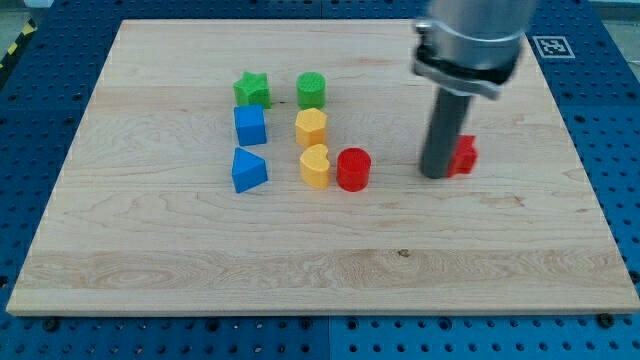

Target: Move the red blocks horizontally right to the heart

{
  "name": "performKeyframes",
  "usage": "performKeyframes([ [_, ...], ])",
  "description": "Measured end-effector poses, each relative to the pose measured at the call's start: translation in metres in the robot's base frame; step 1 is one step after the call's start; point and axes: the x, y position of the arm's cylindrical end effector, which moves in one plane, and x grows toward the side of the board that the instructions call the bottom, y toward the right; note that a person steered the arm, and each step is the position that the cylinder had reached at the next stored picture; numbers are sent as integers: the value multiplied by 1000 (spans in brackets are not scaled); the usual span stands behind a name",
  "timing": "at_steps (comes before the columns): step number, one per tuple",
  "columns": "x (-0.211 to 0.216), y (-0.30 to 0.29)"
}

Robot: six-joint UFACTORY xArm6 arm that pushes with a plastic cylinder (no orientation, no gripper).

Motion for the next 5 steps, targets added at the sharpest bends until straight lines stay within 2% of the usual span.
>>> performKeyframes([
  [1,5,24],
  [2,28,-10],
  [3,41,-75],
  [5,26,-161],
])
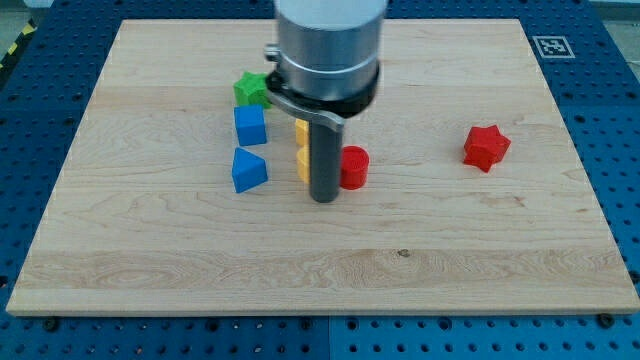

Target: Move the red blocks horizontally right to the heart

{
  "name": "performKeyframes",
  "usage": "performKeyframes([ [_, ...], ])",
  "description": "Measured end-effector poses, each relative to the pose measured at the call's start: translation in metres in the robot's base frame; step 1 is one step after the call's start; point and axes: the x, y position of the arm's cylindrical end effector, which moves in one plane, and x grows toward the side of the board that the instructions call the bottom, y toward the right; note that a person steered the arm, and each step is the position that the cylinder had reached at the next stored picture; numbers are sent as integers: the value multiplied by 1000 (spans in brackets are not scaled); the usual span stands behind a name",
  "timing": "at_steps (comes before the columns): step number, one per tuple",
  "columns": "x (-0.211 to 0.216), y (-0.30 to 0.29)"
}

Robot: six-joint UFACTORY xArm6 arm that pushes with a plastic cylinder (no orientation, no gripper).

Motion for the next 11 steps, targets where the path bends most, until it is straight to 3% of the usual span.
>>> performKeyframes([
  [2,-11,4],
  [4,-10,93],
  [10,-76,55],
  [11,-70,83],
])
